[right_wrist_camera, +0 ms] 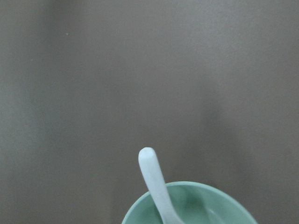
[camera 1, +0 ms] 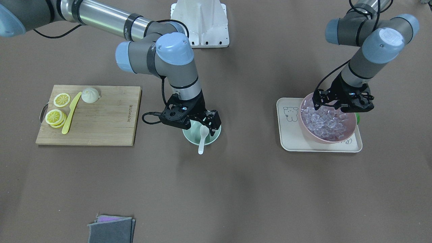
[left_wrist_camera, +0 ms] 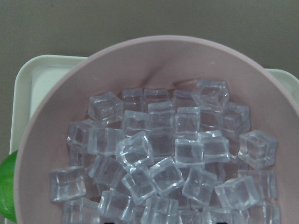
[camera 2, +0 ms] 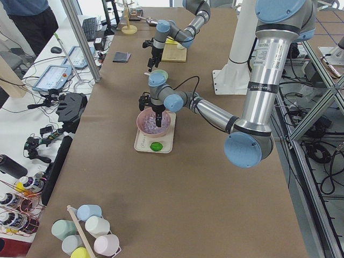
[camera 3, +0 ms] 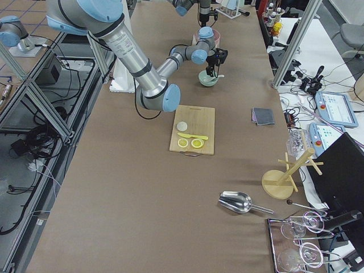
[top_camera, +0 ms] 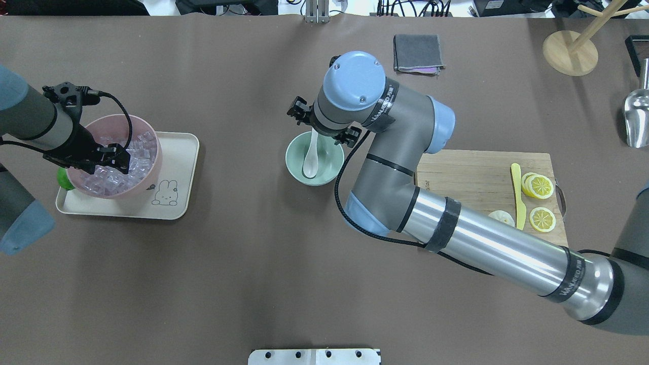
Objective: Put spoon and ice into bowl
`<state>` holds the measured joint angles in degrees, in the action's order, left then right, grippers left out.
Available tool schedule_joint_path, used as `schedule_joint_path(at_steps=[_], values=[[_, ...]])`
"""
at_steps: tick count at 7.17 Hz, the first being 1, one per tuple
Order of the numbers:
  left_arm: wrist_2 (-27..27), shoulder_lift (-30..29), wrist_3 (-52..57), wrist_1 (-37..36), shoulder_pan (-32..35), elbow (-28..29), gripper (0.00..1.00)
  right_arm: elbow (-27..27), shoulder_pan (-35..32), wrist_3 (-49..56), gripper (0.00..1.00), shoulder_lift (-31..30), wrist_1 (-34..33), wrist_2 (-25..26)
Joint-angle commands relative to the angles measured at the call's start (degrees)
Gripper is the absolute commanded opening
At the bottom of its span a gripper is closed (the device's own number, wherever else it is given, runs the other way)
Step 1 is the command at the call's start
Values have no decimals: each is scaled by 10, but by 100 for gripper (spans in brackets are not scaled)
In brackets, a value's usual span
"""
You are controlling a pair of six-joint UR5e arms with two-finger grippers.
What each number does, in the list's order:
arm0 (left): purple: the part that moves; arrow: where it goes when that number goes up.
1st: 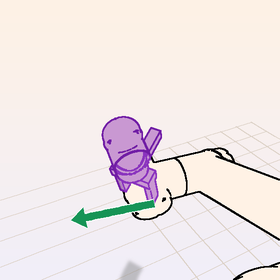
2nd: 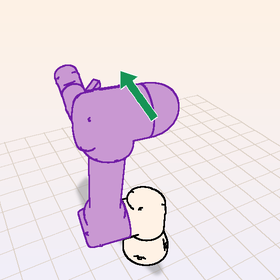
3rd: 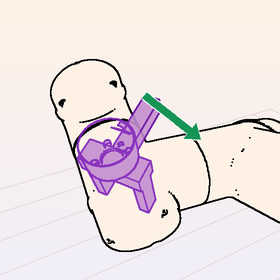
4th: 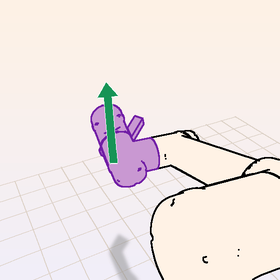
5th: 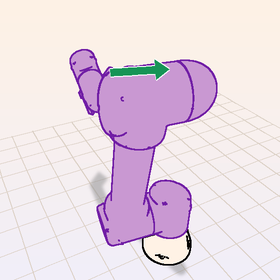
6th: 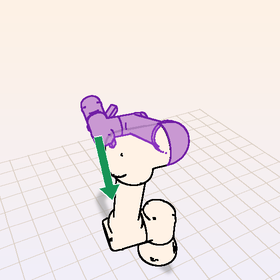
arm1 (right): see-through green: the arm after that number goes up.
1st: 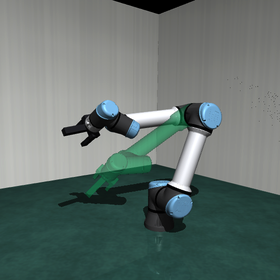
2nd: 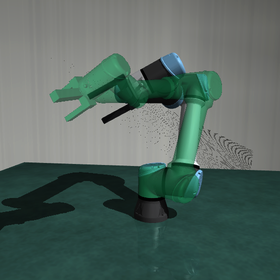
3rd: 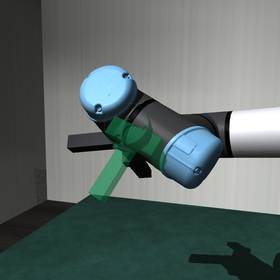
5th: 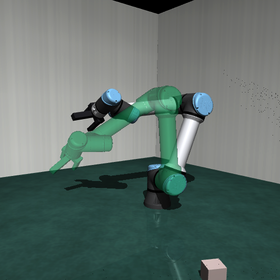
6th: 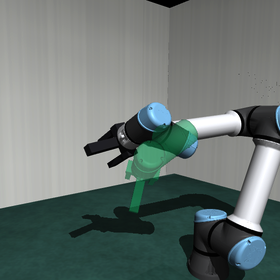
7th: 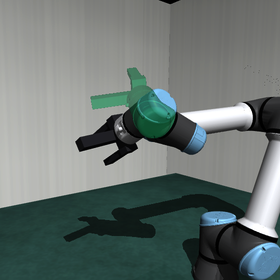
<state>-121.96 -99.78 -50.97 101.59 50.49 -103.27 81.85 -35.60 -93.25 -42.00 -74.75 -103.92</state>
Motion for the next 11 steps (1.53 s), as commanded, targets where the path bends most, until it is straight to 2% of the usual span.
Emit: schedule_joint_path(at_steps=[1, 4, 5, 6, 9, 11], values=[[-5, -1, -2, 0, -6, -3, 77, 88, -48, 72, 100, -53, -62, -65], [-2, 1, -4, -2, -21, 0, 67, 130, -93, 86, 100, -90, -70, -123], [-3, 4, -4, -3, -21, -3, 41, 153, -101, 88, 100, -104, -73, -131], [-4, 4, -3, -4, -21, -6, 0, 156, -111, 89, 100, -100, -86, -148], [-15, 3, 3, -9, -20, -13, 0, 160, -116, 90, 100, -104, -87, -150], [-51, -2, 2, -10, 11, -33, 0, 182, -131, 106, 100, -105, -122, -157]])
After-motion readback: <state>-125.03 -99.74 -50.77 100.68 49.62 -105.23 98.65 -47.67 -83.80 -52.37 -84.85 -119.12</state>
